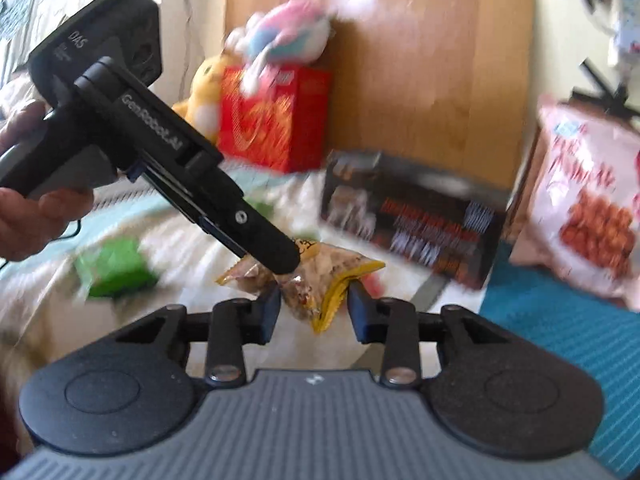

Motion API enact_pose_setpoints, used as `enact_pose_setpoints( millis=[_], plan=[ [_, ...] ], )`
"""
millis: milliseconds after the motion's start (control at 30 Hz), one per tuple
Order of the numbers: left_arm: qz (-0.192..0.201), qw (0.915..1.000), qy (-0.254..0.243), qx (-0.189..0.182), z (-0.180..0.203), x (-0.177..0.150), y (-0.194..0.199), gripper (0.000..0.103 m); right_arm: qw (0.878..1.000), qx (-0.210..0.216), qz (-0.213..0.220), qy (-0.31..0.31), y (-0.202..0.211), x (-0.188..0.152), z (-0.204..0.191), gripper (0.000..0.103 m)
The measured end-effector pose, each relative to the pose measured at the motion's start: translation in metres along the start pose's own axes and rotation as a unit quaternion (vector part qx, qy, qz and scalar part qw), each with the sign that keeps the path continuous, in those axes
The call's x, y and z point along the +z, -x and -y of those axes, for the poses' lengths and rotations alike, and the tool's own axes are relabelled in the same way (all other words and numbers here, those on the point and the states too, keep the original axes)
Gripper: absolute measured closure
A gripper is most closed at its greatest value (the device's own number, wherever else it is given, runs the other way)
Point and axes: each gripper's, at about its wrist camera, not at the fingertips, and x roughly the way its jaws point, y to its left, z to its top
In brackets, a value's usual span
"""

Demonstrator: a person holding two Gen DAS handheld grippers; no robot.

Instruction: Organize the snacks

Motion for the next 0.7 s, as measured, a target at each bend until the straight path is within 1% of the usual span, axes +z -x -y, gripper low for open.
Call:
enact_pose_setpoints(
  millis=[67,133,167,200,233,267,333,367,433,467,533,633,700],
  plan=[
    [0.025,0.9991,-0.032,0.014,0.008,0.028,0.002,0.055,1.0,-0.022,0.022,-0.001,-0.01,0.018,0.01,0.064],
    [0.053,0.996,-0.064,0.034,0.014,0.054,0.001,0.051,0.998,-0.043,0.043,0.001,-0.026,0.037,0.023,0.063],
    [0.068,0.9938,-0.074,0.047,0.013,0.068,-0.003,0.047,0.997,-0.051,0.049,-0.005,-0.039,0.048,0.033,0.063],
    [0.081,0.9916,-0.079,0.062,0.011,0.08,-0.008,0.04,0.997,-0.057,0.051,-0.011,-0.051,0.056,0.041,0.062],
    [0.089,0.9899,-0.08,0.077,0.007,0.091,-0.015,0.036,0.997,-0.065,0.05,-0.016,-0.063,0.062,0.047,0.056],
    [0.095,0.9881,-0.076,0.095,0.0,0.1,-0.022,0.031,0.996,-0.076,0.045,-0.019,-0.079,0.068,0.052,0.053],
    [0.091,0.9851,-0.049,0.137,-0.017,0.112,-0.033,0.032,0.997,-0.073,0.03,-0.02,-0.101,0.072,0.055,0.053],
    [0.089,0.9857,-0.03,0.14,-0.025,0.113,-0.031,0.034,0.996,-0.074,0.027,-0.028,-0.105,0.07,0.057,0.053],
    [0.107,0.9885,-0.012,0.107,-0.036,0.102,-0.012,0.033,0.996,-0.066,0.035,-0.051,-0.098,0.065,0.058,0.053],
    [0.115,0.9881,-0.012,0.101,-0.04,0.093,0.0,0.033,0.996,-0.055,0.042,-0.063,-0.091,0.059,0.059,0.053],
    [0.122,0.9869,-0.008,0.106,-0.049,0.072,0.018,0.032,0.996,-0.033,0.041,-0.077,-0.077,0.049,0.057,0.053],
    [0.103,0.989,0.028,0.102,-0.075,0.041,0.033,0.032,0.997,0.011,0.008,-0.082,-0.067,0.031,0.045,0.053],
    [0.091,0.9882,0.065,0.105,-0.095,0.024,0.041,0.032,0.997,0.035,-0.018,-0.064,-0.065,0.022,0.028,0.053]
  ],
)
